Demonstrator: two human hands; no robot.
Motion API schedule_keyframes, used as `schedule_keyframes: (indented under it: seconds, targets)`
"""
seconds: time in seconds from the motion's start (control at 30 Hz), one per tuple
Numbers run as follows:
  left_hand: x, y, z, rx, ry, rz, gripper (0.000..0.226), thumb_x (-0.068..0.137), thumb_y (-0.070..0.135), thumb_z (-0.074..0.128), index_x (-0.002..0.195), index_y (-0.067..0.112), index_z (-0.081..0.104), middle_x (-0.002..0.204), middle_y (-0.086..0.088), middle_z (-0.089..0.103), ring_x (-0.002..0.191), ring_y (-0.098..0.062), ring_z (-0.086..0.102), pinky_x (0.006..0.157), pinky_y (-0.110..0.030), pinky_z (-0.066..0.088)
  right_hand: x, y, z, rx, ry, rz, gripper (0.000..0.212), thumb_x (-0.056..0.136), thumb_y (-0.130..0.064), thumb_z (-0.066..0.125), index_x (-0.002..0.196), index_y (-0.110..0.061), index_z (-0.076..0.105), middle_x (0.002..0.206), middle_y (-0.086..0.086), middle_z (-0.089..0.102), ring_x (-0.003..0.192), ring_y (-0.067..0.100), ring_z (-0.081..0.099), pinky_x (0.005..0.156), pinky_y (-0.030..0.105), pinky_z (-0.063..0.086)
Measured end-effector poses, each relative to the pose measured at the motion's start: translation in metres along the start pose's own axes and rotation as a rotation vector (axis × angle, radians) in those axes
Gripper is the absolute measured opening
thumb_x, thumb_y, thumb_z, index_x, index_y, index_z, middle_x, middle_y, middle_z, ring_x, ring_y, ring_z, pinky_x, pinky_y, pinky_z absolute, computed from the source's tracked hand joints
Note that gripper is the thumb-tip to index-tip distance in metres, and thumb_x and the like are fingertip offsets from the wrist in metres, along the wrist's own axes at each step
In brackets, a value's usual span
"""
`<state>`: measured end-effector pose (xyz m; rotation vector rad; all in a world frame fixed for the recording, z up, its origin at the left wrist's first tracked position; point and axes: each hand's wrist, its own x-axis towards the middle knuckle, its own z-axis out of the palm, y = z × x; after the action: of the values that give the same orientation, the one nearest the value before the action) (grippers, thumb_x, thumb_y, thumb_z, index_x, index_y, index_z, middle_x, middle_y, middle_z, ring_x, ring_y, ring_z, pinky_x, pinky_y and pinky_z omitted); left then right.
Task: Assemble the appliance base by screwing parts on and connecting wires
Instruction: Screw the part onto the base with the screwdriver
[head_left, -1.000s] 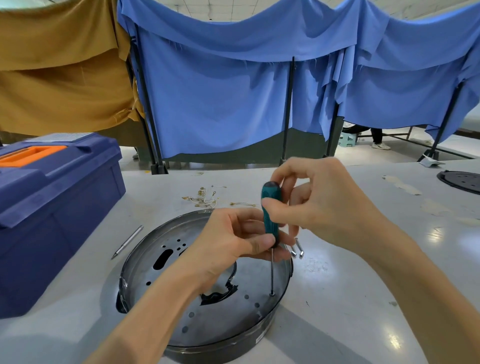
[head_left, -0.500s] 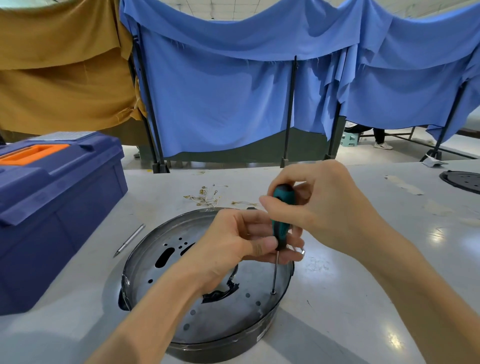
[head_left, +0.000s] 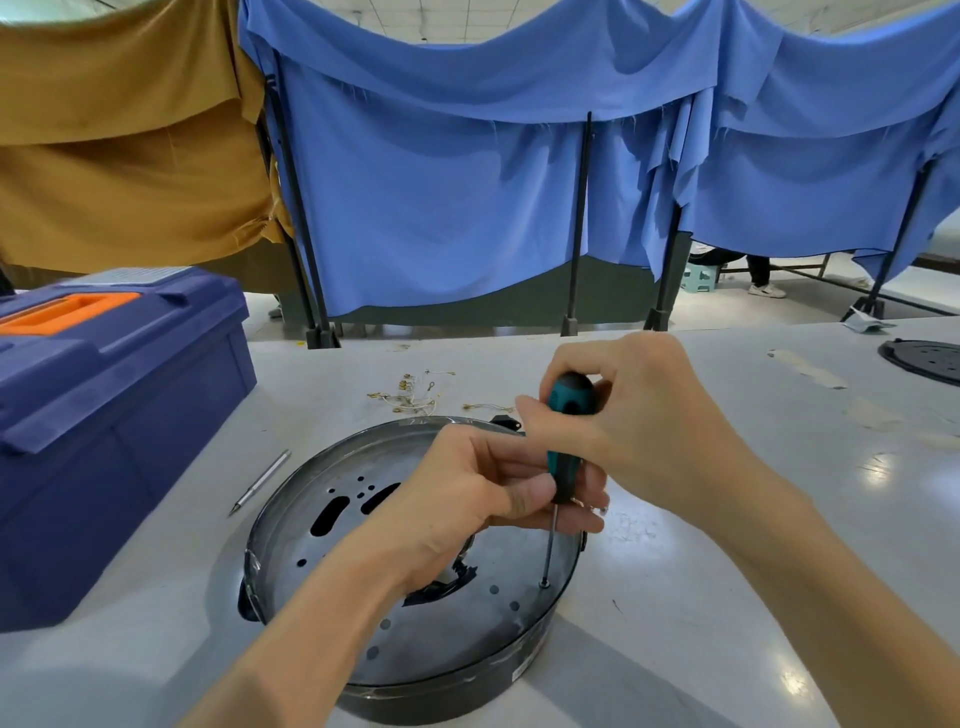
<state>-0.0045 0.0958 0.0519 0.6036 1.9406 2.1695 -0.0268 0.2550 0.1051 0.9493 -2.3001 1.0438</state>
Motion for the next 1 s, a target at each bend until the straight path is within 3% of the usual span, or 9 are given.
schedule_keyframes:
  seconds: [0.27,0.33,0.43,0.5,0.6,0.7,0.87,0.93,1.0]
  targets:
    - [0.004,-0.001,-0.002,0.030,0.088,0.002,0.019,0.081,-0.006,0.063,0.088,0.004,0.077,0.090,-0.021,0.074,0.083,-0.039,0.072,0.075,-0.037,0.059,0.002,-0.009,0.027,-0.494,0.130,0.088,0.051,0.084,-0.062,0.048,0.059,-0.018,0.045,0.052,-0.004,0.044,0.053,0.017,0.044,0.051,0.028,0.028]
    - [0.002,0.000,-0.004,0.012,0.067,-0.007,0.015,0.081,-0.003,0.061,0.090,-0.003,0.074,0.090,-0.023,0.073,0.084,-0.040,0.072,0.077,-0.037,0.058,0.009,-0.004,0.020,-0.184,0.026,0.080,0.055,0.079,-0.069,0.055,0.052,-0.021,0.053,0.047,-0.004,0.048,0.049,0.013,0.046,0.049,0.028,0.036]
    - [0.001,0.000,-0.007,-0.035,0.066,-0.008,0.013,0.082,-0.003,0.063,0.089,-0.003,0.073,0.091,-0.025,0.072,0.085,-0.040,0.071,0.080,-0.038,0.058,0.026,-0.002,0.016,0.493,-0.120,0.109,0.047,0.084,-0.057,0.065,0.065,-0.014,0.072,0.062,0.002,0.069,0.059,0.015,0.065,0.060,0.024,0.053]
    - [0.000,0.001,-0.008,-0.044,0.039,-0.010,0.011,0.083,-0.001,0.066,0.091,-0.002,0.073,0.093,-0.025,0.071,0.088,-0.042,0.070,0.082,-0.040,0.057,0.032,-0.003,0.021,0.819,-0.258,0.222,0.057,0.091,-0.051,0.058,0.057,-0.006,0.067,0.053,0.011,0.063,0.047,0.023,0.060,0.052,0.026,0.051]
    - [-0.002,0.001,-0.008,-0.032,0.013,-0.019,0.015,0.078,0.008,0.072,0.091,0.003,0.076,0.093,-0.022,0.073,0.089,-0.038,0.071,0.083,-0.040,0.057,0.034,-0.007,0.030,1.079,-0.413,0.315,0.066,0.096,-0.043,0.054,0.041,-0.007,0.042,0.034,0.008,0.037,0.025,0.018,0.031,0.034,0.018,0.030]
    - [-0.002,-0.002,-0.008,-0.015,0.068,0.005,0.016,0.075,0.001,0.073,0.090,0.005,0.077,0.092,-0.019,0.074,0.086,-0.037,0.072,0.080,-0.040,0.058,0.030,-0.009,0.036,1.095,-0.198,0.349,0.069,0.101,-0.034,0.051,0.038,-0.008,0.037,0.032,0.004,0.028,0.024,0.014,0.019,0.035,0.014,0.020]
    - [0.002,-0.001,-0.004,0.037,0.079,0.033,0.015,0.069,0.000,0.077,0.080,0.011,0.079,0.079,-0.007,0.076,0.073,-0.023,0.074,0.068,-0.028,0.059,0.012,-0.019,0.054,0.587,0.369,0.281,0.077,0.106,-0.032,0.038,0.030,-0.019,0.042,0.029,-0.006,0.037,0.026,0.009,0.034,0.039,0.018,0.030]
    - [0.001,0.000,-0.004,0.029,0.041,0.026,0.018,0.075,0.000,0.072,0.075,0.017,0.079,0.079,-0.005,0.076,0.074,-0.023,0.074,0.072,-0.029,0.058,0.012,-0.019,0.048,0.651,0.298,0.320,0.074,0.105,-0.033,0.039,0.032,-0.018,0.045,0.031,-0.001,0.040,0.027,0.012,0.036,0.040,0.020,0.031]
    - [0.000,0.000,-0.005,0.000,0.022,0.003,0.020,0.082,0.001,0.064,0.075,0.014,0.078,0.085,-0.014,0.075,0.080,-0.032,0.073,0.078,-0.036,0.058,0.023,-0.015,0.032,0.860,-0.051,0.419,0.073,0.101,-0.043,0.041,0.037,-0.009,0.050,0.036,0.011,0.043,0.029,0.020,0.038,0.039,0.022,0.035]
